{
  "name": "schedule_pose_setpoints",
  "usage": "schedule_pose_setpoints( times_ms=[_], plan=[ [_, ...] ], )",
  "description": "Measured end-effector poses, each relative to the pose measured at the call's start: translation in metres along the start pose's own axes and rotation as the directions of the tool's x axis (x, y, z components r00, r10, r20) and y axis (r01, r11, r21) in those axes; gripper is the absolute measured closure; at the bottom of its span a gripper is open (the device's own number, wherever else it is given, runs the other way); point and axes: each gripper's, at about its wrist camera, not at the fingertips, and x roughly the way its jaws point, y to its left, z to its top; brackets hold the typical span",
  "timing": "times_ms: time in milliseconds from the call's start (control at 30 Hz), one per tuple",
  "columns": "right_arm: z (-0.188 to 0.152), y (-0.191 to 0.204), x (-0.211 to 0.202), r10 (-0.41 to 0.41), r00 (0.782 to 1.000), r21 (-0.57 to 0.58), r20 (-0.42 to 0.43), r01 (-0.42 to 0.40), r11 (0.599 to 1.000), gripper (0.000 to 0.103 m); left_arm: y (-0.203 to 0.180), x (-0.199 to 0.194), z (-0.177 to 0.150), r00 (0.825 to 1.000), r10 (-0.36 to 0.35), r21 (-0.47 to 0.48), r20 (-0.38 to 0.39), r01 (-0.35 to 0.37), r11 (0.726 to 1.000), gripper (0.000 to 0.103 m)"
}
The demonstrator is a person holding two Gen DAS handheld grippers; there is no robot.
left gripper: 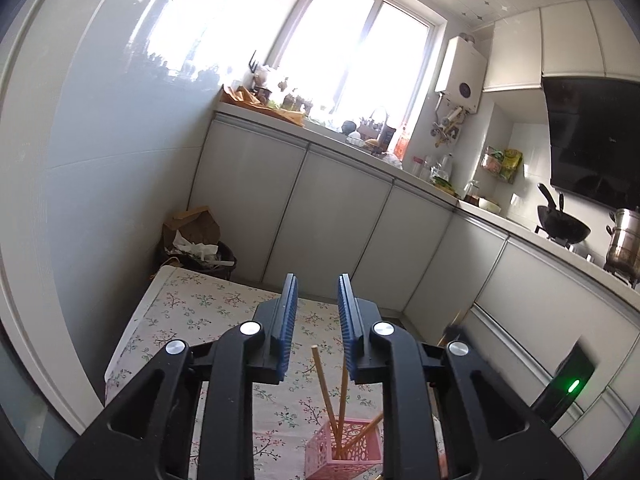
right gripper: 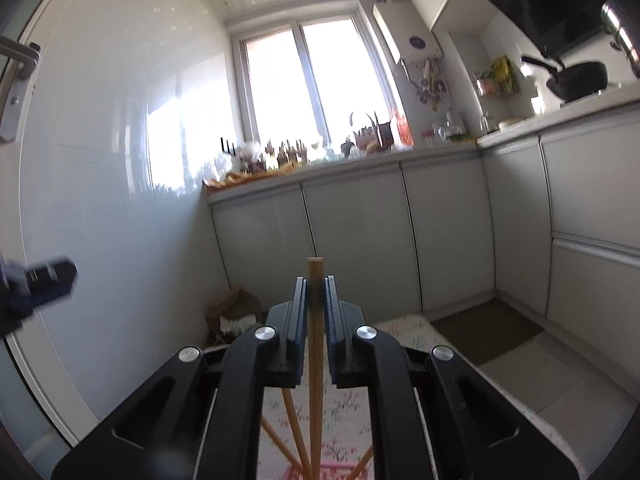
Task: Organize utensils
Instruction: 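Move both open grippers toward the chopstick bundle on the cloth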
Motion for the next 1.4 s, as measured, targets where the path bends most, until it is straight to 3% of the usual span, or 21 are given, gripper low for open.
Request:
schedule_pose_setpoints(
  times_ms=[33, 100, 233, 300, 400, 467, 500, 633, 700, 933, 1167, 1300, 1400],
  plan=[
    [-0.005, -0.001, -0.005, -0.003, 1.000, 0.005, -0.002, 0.003, 1.000, 0.091, 0.002, -0.001, 0.001, 1.000, 0.002, -0.005, 0.003, -0.002, 1.000, 0.082],
    [-0.006, -0.002, -0.019, -0.014, 1.000, 0.003, 0.007, 0.014, 1.000, 0.067, 0.006, -0.005, 0.004, 1.000, 0.007, -0.014, 0.009, -0.007, 1.000, 0.081],
    [0.011, -0.004, -0.057, -0.043, 0.999, -0.018, 0.017, 0.044, 0.999, 0.056, 0.005, -0.006, 0.004, 1.000, 0.014, -0.016, -0.020, -0.014, 1.000, 0.076],
    [0.018, -0.005, -0.072, -0.071, 0.997, -0.034, 0.023, 0.072, 0.997, 0.040, 0.002, -0.005, 0.001, 0.999, 0.017, -0.012, -0.051, -0.017, 1.000, 0.074],
    [0.026, -0.008, -0.098, -0.123, 0.992, -0.055, 0.013, 0.123, 0.991, 0.025, -0.006, -0.002, -0.010, 0.994, 0.013, 0.001, -0.107, -0.013, 1.000, 0.069],
    [0.027, -0.012, -0.110, -0.156, 0.988, -0.073, 0.007, 0.156, 0.985, 0.017, -0.014, -0.006, -0.021, 0.992, 0.015, 0.009, -0.129, -0.014, 1.000, 0.063],
    [0.027, -0.014, -0.116, -0.176, 0.984, -0.083, 0.006, 0.176, 0.981, 0.012, -0.018, -0.008, -0.026, 0.991, 0.019, 0.012, -0.135, -0.018, 1.000, 0.053],
    [0.019, -0.027, -0.143, -0.240, 0.970, -0.104, -0.040, 0.235, 0.966, 0.006, -0.039, -0.028, -0.046, 0.992, 0.056, 0.058, -0.112, -0.050, 0.997, 0.015],
    [0.013, -0.034, -0.156, -0.248, 0.966, -0.109, -0.077, 0.239, 0.965, 0.006, -0.054, -0.042, -0.058, 0.993, 0.081, 0.101, -0.087, -0.072, 0.992, 0.007],
    [-0.012, -0.061, -0.187, -0.253, 0.944, -0.115, -0.212, 0.233, 0.966, 0.006, -0.082, -0.049, -0.092, 0.976, 0.095, 0.190, -0.198, -0.057, 0.980, 0.007],
    [-0.033, -0.078, -0.216, -0.291, 0.927, -0.167, -0.238, 0.256, 0.952, 0.006, -0.108, -0.050, -0.119, 0.961, 0.104, 0.259, -0.257, -0.035, 0.965, 0.007],
    [-0.036, -0.087, -0.220, -0.314, 0.917, -0.148, -0.245, 0.285, 0.947, 0.006, -0.120, -0.052, -0.132, 0.959, 0.109, 0.283, -0.262, -0.032, 0.959, 0.007],
    [-0.036, -0.097, -0.224, -0.329, 0.910, -0.119, -0.252, 0.308, 0.944, 0.006, -0.129, -0.045, -0.143, 0.946, 0.119, 0.325, -0.302, -0.015, 0.946, 0.007]
  ],
)
